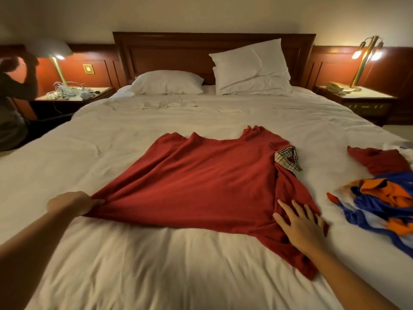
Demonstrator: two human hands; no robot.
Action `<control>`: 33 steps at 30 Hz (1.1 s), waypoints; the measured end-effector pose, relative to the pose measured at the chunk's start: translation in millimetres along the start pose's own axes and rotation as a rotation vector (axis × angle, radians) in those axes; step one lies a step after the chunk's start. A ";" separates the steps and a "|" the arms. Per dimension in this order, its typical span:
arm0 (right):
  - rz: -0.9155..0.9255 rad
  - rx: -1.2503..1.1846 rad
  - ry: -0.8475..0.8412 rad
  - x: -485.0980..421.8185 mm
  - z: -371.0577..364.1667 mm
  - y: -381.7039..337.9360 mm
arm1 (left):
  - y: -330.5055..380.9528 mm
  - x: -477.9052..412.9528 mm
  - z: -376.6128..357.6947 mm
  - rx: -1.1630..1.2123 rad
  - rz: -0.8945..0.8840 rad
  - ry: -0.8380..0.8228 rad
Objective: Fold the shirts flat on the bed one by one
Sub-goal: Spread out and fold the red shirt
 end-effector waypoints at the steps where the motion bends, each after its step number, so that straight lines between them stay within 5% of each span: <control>1: -0.002 0.004 0.004 0.1 1.2 -1.2 | -6.6 3.0 -0.2 -0.074 0.038 0.007; 4: -0.129 -0.058 0.054 1.3 10.1 0.0 | 20.8 29.5 -2.8 -0.091 -0.061 0.138; 8: -0.364 -0.265 0.031 1.5 27.6 10.4 | 66.8 69.2 -28.8 0.240 -0.252 0.005; 15: -0.113 -0.511 -0.029 9.1 77.9 39.3 | 57.6 76.1 -48.7 0.120 -0.247 0.111; 20: -0.205 -0.118 -0.443 52.0 103.8 96.7 | 59.3 67.1 -42.3 0.053 -0.303 0.262; 23: -0.099 0.136 -0.204 74.6 107.6 79.1 | 60.6 64.3 -39.3 0.164 -0.342 0.227; 25: 0.080 0.023 -0.053 89.0 109.7 38.8 | 60.1 67.0 -35.8 0.158 -0.374 0.200; 28: 0.275 -0.208 -0.187 107.9 98.8 -14.8 | 55.1 73.3 -25.5 0.062 -0.407 0.182; 33: 0.364 -0.047 -0.184 98.7 79.3 -36.7 | 42.9 81.6 5.1 -0.266 -0.266 0.078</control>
Point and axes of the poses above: each hand's wrist, its own x-axis away from the middle knuckle, its own z-axis out of the back of the hand, y = z × x, the point moved 3 cm from there along -x, towards the middle knuckle, and after that the axes turned 1 degree about y, right-handed, at the moved point
